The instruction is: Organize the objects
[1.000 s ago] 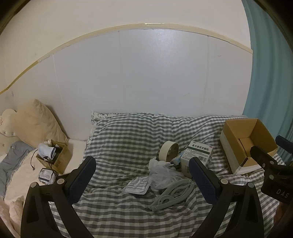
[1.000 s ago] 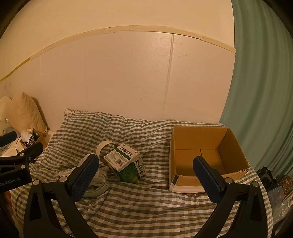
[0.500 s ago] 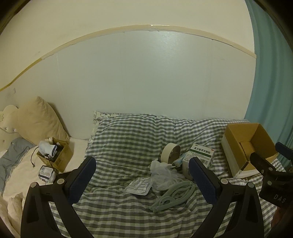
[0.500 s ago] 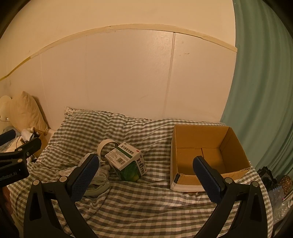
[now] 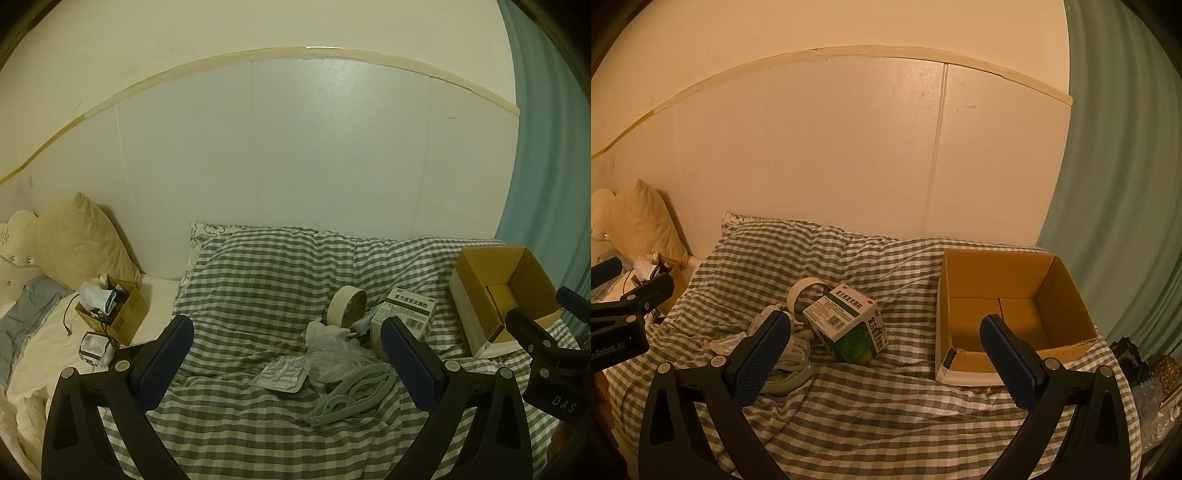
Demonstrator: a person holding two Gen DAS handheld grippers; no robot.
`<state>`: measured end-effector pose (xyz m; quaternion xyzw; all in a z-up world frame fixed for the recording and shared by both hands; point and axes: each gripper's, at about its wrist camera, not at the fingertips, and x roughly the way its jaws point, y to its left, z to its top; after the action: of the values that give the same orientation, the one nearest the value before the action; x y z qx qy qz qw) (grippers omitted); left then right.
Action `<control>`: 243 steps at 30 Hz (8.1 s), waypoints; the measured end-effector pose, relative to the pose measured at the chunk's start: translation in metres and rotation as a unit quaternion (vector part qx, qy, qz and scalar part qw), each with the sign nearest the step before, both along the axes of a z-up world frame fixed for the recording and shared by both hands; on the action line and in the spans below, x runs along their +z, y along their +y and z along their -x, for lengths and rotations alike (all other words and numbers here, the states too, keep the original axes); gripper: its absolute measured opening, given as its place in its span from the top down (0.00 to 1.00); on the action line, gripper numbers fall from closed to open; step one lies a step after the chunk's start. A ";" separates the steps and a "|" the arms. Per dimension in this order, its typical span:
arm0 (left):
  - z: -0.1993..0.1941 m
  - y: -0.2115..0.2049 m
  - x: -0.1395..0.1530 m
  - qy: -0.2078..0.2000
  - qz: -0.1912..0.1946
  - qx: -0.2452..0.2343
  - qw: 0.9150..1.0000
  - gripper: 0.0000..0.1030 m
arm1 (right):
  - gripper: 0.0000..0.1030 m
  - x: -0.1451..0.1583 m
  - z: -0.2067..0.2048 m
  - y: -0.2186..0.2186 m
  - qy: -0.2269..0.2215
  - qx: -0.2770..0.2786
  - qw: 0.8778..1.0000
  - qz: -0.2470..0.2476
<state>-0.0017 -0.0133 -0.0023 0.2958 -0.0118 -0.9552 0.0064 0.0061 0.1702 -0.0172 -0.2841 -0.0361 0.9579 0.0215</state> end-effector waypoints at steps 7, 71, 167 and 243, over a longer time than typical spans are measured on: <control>0.001 -0.001 -0.001 -0.003 -0.001 0.000 1.000 0.00 | 0.00 0.000 0.001 0.000 -0.001 0.003 1.000 0.001; 0.096 -0.028 -0.180 -0.233 0.027 -0.069 0.970 0.37 | 0.95 -0.140 0.084 -0.057 -0.222 0.124 0.961 0.109; 0.063 -0.033 -0.065 -0.166 -0.027 -0.110 0.980 0.93 | 0.88 -0.019 0.048 -0.009 -0.096 0.145 0.981 0.089; 0.029 -0.046 0.029 -0.044 -0.001 -0.044 0.998 0.00 | 0.11 0.063 0.005 -0.001 -0.016 0.051 0.998 0.024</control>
<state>-0.0311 -0.0589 0.0269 0.3365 -0.0244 -0.9407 -0.0362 0.0009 0.1690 0.0459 -0.2978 -0.0280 0.9536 -0.0347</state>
